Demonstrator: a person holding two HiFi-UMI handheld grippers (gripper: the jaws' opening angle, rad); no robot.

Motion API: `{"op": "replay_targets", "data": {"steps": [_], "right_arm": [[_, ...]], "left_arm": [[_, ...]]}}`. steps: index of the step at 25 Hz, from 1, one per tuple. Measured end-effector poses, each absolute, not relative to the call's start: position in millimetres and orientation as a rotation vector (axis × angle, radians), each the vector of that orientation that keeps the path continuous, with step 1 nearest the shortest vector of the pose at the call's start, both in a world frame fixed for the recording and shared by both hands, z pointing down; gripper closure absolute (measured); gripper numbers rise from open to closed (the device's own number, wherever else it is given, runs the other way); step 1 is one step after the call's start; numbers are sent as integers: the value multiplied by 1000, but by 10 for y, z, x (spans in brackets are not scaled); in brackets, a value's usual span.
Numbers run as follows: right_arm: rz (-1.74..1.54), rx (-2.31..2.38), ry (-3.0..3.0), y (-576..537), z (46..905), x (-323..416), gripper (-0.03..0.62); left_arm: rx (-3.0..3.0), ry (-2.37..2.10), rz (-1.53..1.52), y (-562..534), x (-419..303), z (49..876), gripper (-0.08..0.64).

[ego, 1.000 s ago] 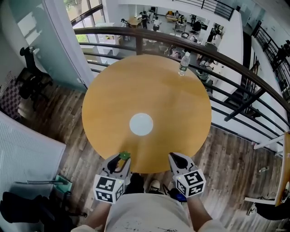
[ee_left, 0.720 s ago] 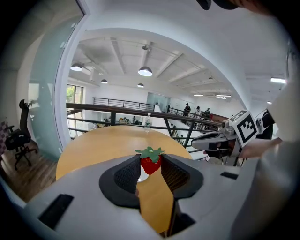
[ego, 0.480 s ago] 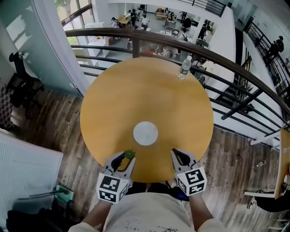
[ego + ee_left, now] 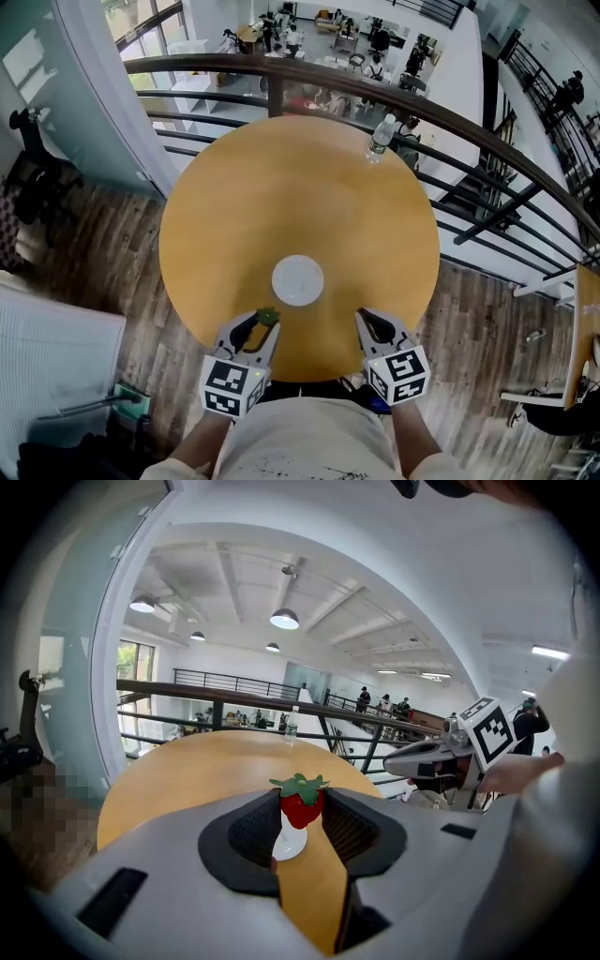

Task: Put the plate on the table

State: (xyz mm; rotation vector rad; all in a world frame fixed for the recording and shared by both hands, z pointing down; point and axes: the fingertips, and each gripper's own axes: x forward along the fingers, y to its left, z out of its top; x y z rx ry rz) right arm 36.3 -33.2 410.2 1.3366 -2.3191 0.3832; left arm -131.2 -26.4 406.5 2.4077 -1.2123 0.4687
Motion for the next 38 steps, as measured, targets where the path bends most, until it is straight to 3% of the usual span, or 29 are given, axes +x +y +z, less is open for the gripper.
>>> {"op": "replay_targets", "data": {"steps": [38], "right_arm": [[576, 1226, -2328, -1027, 4942, 659, 568]], "left_arm": [[2259, -1151, 811, -1275, -736, 5502, 411]]}}
